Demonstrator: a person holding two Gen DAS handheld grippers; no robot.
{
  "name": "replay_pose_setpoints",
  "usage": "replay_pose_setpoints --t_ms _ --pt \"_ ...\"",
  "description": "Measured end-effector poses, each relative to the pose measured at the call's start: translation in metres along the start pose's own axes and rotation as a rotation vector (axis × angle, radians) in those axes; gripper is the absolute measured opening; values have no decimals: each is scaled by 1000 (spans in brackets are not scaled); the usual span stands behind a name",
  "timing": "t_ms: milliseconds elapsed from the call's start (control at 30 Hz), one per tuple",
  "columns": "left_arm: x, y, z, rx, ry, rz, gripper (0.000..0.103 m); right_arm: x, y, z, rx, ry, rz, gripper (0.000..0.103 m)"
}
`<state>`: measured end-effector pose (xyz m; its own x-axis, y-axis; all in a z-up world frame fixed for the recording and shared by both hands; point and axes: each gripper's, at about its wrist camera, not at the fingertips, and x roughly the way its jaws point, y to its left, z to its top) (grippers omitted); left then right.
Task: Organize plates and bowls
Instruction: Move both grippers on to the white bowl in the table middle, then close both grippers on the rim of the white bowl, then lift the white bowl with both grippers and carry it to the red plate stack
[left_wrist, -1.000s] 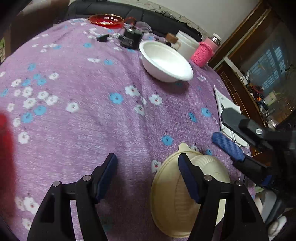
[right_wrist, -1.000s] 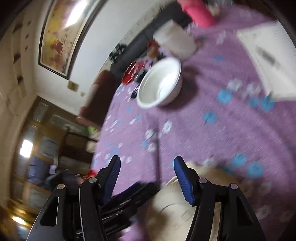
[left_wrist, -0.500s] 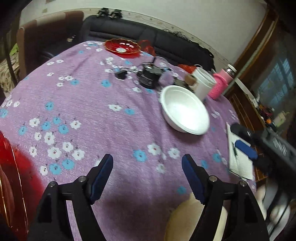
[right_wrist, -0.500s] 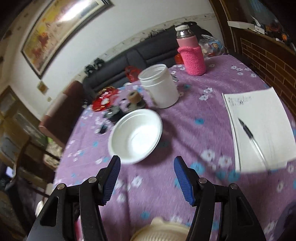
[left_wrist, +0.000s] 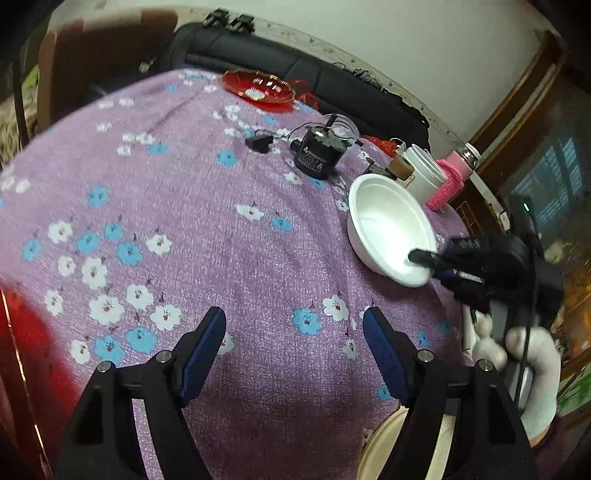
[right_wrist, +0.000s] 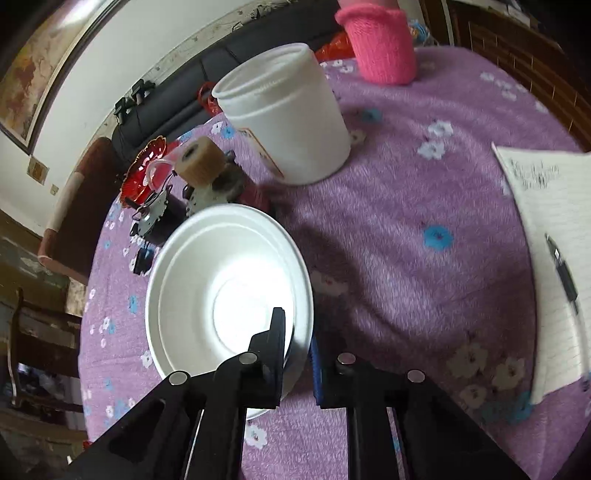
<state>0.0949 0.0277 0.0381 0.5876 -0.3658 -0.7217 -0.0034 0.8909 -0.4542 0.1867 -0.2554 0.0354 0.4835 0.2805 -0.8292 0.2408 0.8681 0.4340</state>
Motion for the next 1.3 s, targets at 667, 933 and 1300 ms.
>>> replay_pose_setpoints --t_ms 667,933,1300 --pt "16 -1 -10 9 57 -21 49 -27 21 -107 -169 105 145 12" --pt "27 -5 -15 52 93 2 11 -26 21 -110 -207 65 83 15" --pt "9 -7 -12 51 52 -40 10 -51 40 -128 -281 -73 -4 15"
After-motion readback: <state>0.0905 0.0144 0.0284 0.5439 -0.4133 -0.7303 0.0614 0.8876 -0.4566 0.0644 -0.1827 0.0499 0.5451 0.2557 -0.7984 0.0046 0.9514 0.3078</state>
